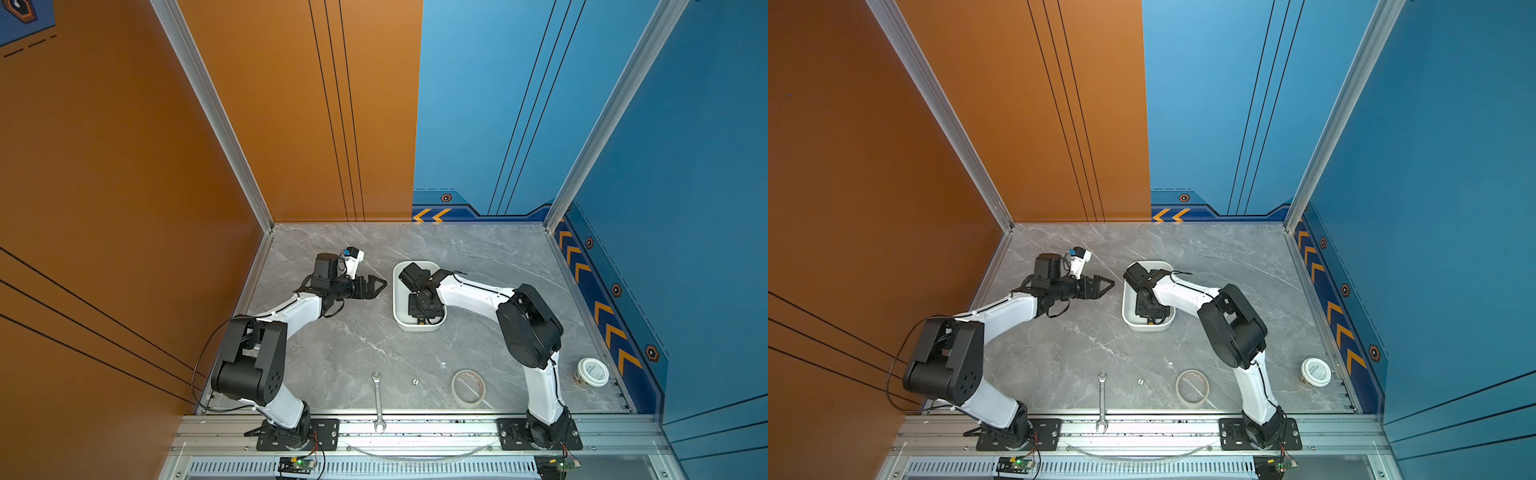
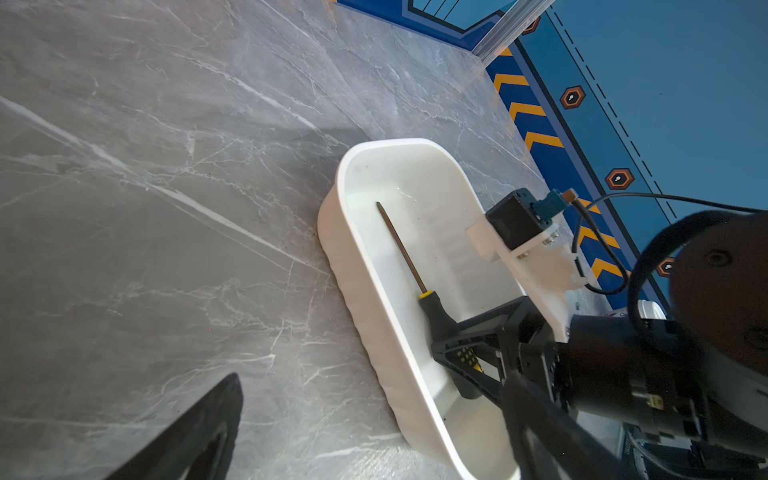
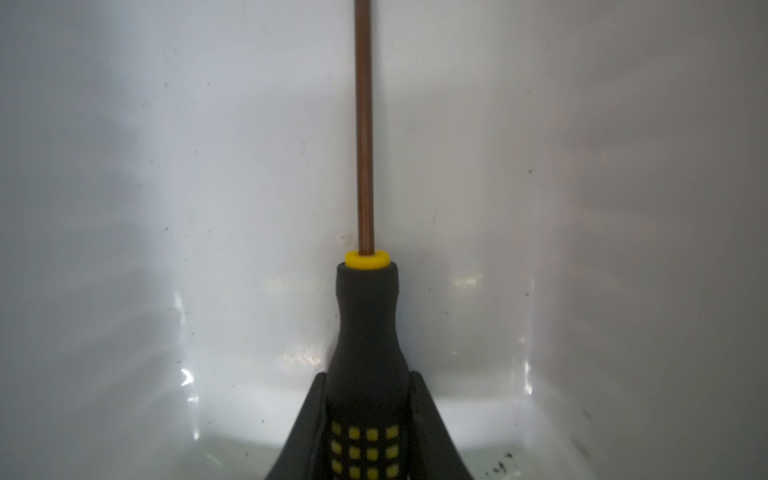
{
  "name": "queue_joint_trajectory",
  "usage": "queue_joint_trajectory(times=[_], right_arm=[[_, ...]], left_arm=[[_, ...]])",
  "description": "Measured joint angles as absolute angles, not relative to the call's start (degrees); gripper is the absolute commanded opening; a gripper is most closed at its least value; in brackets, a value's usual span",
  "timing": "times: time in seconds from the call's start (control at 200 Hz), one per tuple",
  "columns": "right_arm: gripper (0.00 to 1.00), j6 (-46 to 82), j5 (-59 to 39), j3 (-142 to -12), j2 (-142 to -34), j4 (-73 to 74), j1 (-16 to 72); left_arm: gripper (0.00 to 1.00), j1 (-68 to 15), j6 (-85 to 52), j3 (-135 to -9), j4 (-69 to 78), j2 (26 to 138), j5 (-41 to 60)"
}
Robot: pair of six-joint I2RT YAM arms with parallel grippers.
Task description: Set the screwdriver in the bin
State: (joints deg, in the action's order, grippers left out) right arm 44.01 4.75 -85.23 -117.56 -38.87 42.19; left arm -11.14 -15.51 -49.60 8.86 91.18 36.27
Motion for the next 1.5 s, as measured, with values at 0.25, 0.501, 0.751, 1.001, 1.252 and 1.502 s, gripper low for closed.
queue_joint_trajectory(times=[0.25,0.501,0.751,1.001,1.252,1.502], right_arm=[[0.30,44.0,4.8,-85.7,-117.6,-38.6,42.2],[0.44,44.2,4.7,-85.8,-117.6,-38.5,42.2],[0.55,43.8,4.6,-85.9,-117.6,-38.5,42.2],[0.57,42.8,4.6,-85.6,-113.7,-38.6,42.0],[0.59,35.6,4.8,-82.3,-101.3,-38.5,40.6],[0.63,27.9,7.8,-71.9,-86.7,-38.1,30.8]], left_arm=[[0.98,-11.1,-15.5,-49.6,8.9,91.2,36.3],[0.98,-11.1,-15.5,-49.6,8.9,91.2,36.3],[0.98,-11.1,-15.5,-49.6,8.8,91.2,36.3],[0.98,-11.1,-15.5,-49.6,8.5,91.2,35.5],[0.98,-10.8,-14.2,-49.6,5.5,90.7,32.1],[0.98,-9.9,-12.8,-49.5,4.3,87.4,26.5]])
